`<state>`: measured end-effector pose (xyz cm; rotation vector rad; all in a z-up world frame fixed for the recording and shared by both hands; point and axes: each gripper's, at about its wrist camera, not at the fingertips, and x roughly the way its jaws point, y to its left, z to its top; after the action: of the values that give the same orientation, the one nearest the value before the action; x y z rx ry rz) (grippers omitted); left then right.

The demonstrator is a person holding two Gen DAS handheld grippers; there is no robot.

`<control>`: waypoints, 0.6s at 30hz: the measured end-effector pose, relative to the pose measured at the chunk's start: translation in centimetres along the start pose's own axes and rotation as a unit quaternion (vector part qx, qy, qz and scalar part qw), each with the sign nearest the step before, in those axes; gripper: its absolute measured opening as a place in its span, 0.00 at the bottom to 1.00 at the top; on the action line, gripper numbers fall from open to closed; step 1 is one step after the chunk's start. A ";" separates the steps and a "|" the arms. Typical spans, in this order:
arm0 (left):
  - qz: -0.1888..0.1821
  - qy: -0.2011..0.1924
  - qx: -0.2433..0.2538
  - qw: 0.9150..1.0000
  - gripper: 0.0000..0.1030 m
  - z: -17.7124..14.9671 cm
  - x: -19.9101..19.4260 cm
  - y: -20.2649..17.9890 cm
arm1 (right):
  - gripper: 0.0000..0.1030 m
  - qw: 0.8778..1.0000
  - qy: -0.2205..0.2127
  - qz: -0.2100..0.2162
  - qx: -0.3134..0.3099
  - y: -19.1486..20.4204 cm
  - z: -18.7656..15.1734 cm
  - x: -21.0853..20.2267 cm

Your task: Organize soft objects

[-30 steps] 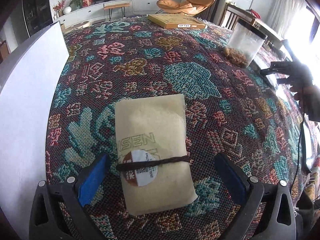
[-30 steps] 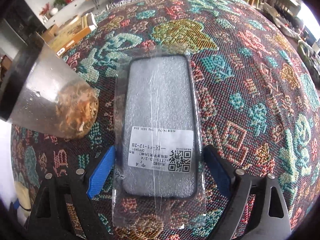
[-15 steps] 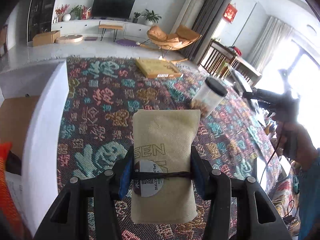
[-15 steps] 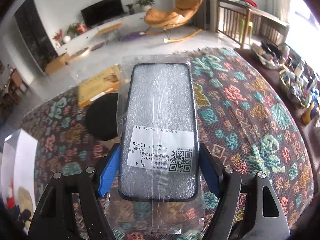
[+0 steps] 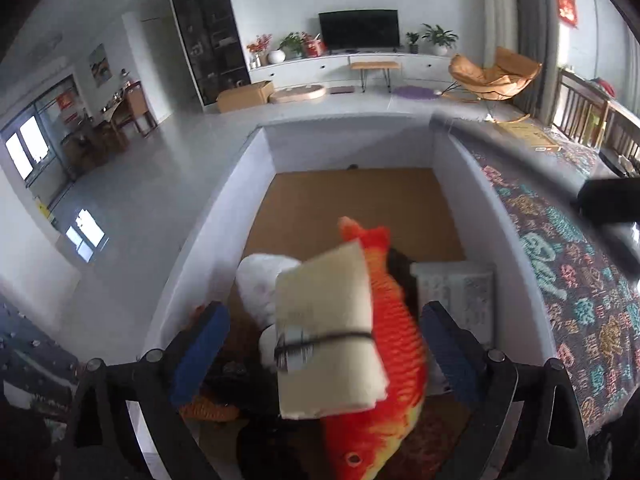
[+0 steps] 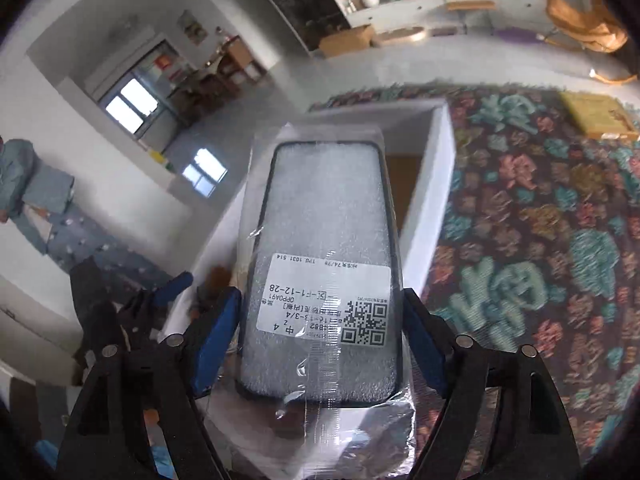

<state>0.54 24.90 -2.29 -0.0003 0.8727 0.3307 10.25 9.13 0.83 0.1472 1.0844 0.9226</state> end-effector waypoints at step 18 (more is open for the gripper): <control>-0.004 0.001 -0.096 0.995 0.97 -2.3 -2.4 1.0 | 0.82 0.985 -0.001 -0.136 -0.106 3.4 -6.0 0.3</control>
<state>-2.87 24.87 -1.80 -0.1827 0.8398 0.4066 3.51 9.57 -0.56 -0.1730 0.9686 0.7846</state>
